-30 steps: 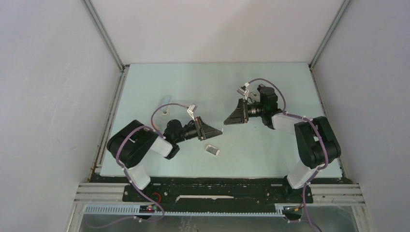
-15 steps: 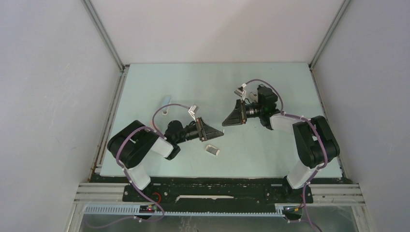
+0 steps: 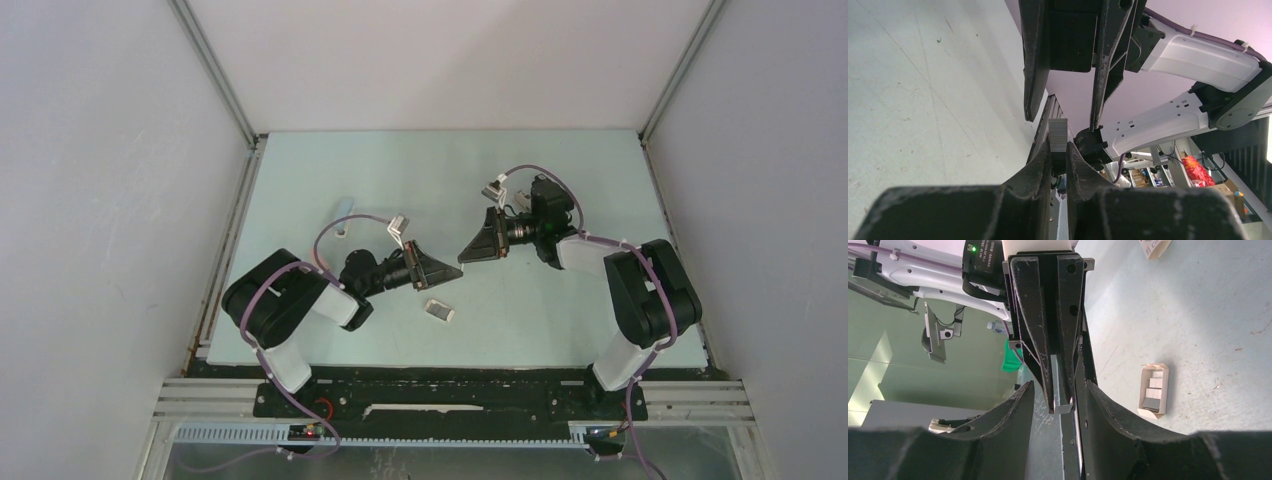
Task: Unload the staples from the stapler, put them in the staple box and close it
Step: Pick up the staple from the center of the board.
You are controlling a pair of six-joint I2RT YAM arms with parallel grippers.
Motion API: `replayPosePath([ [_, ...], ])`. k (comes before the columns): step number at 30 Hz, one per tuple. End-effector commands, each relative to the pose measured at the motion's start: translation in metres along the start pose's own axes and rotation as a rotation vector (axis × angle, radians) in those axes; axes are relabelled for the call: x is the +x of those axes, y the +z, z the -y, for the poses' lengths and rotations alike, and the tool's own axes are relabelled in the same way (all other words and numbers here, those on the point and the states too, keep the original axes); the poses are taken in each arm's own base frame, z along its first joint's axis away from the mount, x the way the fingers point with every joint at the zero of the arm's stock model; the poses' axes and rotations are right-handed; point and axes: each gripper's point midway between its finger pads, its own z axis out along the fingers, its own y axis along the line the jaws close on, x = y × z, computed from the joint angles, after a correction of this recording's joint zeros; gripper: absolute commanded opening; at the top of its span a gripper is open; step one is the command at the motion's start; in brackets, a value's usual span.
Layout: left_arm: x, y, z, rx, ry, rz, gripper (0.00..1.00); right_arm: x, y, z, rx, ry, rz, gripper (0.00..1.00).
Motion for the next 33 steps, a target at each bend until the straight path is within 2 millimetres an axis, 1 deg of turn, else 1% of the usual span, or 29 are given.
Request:
replayPosePath([
  [1,-0.0108,0.0042,0.0173,0.069,0.031,0.040,0.14,-0.0003,0.0013,-0.0114,-0.029,-0.041,-0.016,0.51],
  [6,-0.0121,0.0040,0.0159,0.067,0.025,0.045,0.14,-0.0006,0.0013,-0.0150,-0.032,-0.054,-0.016,0.48],
  [13,-0.0119,0.0025,0.0138,0.062,0.022,0.047,0.14,-0.0019,0.0013,-0.0167,-0.035,-0.054,-0.014,0.37],
  [15,-0.0122,0.0022,0.0126,0.058,0.019,0.049,0.14,-0.0014,0.0013,-0.0169,-0.036,-0.054,-0.015,0.36],
  [19,-0.0138,0.0013,0.0113,0.052,0.013,0.058,0.14,-0.0011,0.0015,-0.0172,-0.037,-0.054,-0.017,0.41],
  [21,-0.0147,0.0004,0.0106,0.050,0.011,0.062,0.14,-0.0011,0.0014,-0.0168,-0.035,-0.054,-0.016,0.42],
  [30,-0.0167,-0.0010,0.0123,0.053,0.004,0.073,0.15,-0.0010,0.0014,-0.0167,-0.033,-0.054,-0.016,0.39],
  [33,-0.0168,-0.0009,0.0118,0.051,0.001,0.073,0.15,-0.0010,0.0014,-0.0172,-0.033,-0.056,-0.015,0.35],
])
